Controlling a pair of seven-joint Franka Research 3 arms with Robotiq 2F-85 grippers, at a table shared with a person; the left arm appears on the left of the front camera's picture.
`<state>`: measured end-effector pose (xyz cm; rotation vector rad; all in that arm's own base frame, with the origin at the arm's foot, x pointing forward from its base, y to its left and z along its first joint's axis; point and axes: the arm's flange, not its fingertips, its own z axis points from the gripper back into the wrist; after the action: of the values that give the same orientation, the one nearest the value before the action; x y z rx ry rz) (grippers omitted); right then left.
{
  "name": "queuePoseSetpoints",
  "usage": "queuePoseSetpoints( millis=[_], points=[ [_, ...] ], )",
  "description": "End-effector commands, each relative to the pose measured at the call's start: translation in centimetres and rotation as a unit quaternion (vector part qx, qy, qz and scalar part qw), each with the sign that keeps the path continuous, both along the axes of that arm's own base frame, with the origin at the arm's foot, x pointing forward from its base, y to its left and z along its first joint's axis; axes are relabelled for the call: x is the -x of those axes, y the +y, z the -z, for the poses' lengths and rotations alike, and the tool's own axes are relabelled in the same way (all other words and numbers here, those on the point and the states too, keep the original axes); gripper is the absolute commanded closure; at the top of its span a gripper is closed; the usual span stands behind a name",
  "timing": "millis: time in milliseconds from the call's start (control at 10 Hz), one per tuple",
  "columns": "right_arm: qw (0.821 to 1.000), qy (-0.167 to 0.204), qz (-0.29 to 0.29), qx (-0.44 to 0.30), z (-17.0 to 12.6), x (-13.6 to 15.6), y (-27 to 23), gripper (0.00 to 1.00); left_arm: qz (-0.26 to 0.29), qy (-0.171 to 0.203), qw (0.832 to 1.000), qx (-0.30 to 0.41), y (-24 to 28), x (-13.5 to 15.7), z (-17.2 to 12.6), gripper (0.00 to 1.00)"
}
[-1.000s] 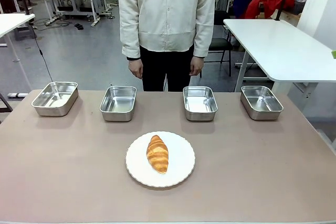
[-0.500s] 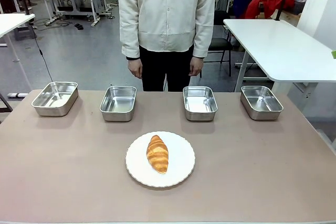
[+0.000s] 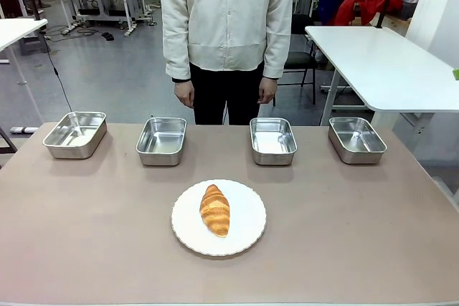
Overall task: Place the bread in the container.
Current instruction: Place the Butter Roll into the Airtight Container indicated by the human.
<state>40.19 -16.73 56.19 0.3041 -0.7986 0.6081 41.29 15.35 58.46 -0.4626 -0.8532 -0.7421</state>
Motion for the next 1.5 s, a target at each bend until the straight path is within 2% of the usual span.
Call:
queuePoseSetpoints(
  millis=[0,1400],
  points=[
    [1.0,-0.009,-0.004,-0.008,0.03,-0.13,-0.03,0.0,0.008,-0.006,1.0,0.006,0.18,0.23,-0.06,0.0],
    [1.0,-0.009,-0.004,-0.008,0.03,-0.13,-0.03,0.0,0.008,-0.006,1.0,0.006,0.18,0.23,-0.06,0.0]
  ],
)
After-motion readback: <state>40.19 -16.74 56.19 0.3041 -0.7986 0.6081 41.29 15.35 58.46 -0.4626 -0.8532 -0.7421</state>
